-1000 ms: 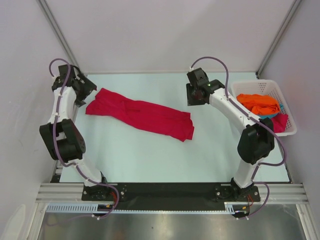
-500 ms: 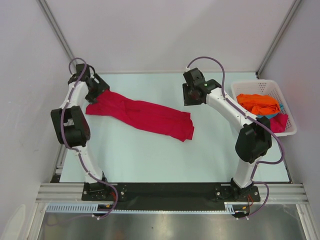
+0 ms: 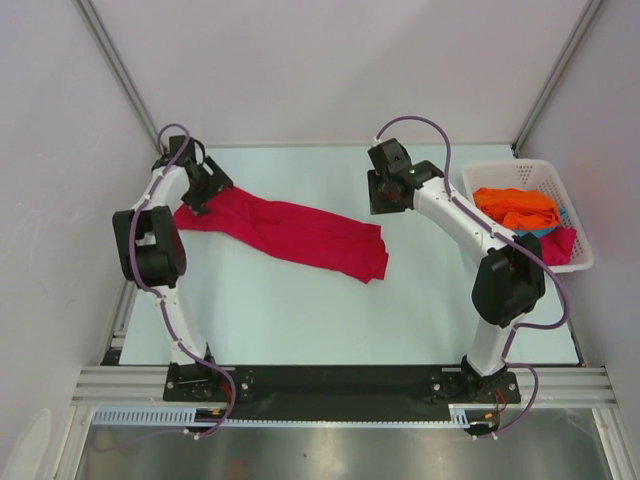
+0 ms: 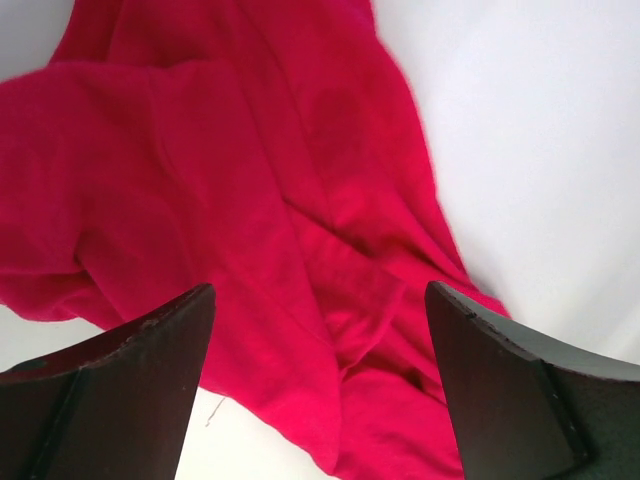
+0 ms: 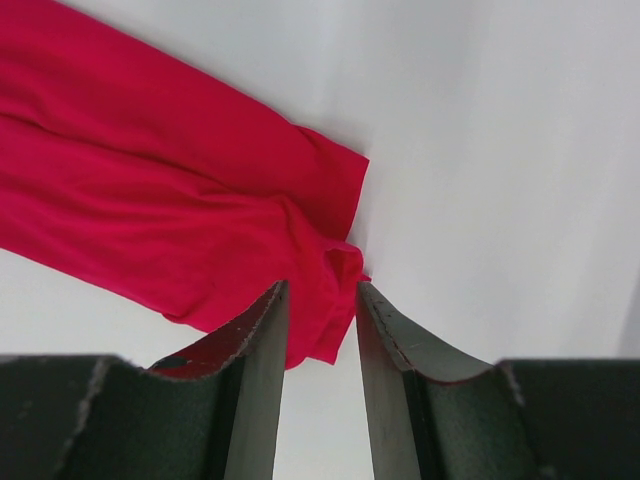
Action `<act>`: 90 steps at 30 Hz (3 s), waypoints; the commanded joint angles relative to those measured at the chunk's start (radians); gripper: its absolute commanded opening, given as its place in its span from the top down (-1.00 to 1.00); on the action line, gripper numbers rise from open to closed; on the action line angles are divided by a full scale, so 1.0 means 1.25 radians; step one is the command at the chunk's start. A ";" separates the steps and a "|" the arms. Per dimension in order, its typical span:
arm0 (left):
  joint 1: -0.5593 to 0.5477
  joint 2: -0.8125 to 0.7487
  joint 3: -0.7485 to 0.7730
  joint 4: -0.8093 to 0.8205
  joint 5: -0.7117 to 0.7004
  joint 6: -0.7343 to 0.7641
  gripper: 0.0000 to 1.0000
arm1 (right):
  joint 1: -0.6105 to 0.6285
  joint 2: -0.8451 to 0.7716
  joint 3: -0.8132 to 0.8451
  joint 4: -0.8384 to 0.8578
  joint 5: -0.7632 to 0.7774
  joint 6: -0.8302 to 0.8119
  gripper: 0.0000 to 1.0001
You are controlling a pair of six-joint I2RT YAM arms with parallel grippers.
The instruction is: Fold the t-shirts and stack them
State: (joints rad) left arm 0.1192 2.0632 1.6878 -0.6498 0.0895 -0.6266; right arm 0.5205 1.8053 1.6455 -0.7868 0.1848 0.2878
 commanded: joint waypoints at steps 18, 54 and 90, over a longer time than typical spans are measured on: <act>0.004 -0.250 -0.401 0.119 0.035 -0.093 -0.81 | 0.006 -0.047 -0.019 0.019 -0.018 0.008 0.24; -0.022 -0.855 -0.642 -0.091 -0.053 0.045 -0.82 | -0.048 0.648 0.577 0.322 -0.746 0.293 -0.19; -0.019 -0.811 -0.604 -0.061 0.057 0.052 -0.83 | -0.079 0.561 0.277 0.210 -0.498 0.128 1.00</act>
State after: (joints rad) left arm 0.0971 1.0466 0.9222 -0.7681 0.1158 -0.5739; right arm 0.4564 2.5473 2.0804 -0.4320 -0.6090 0.4881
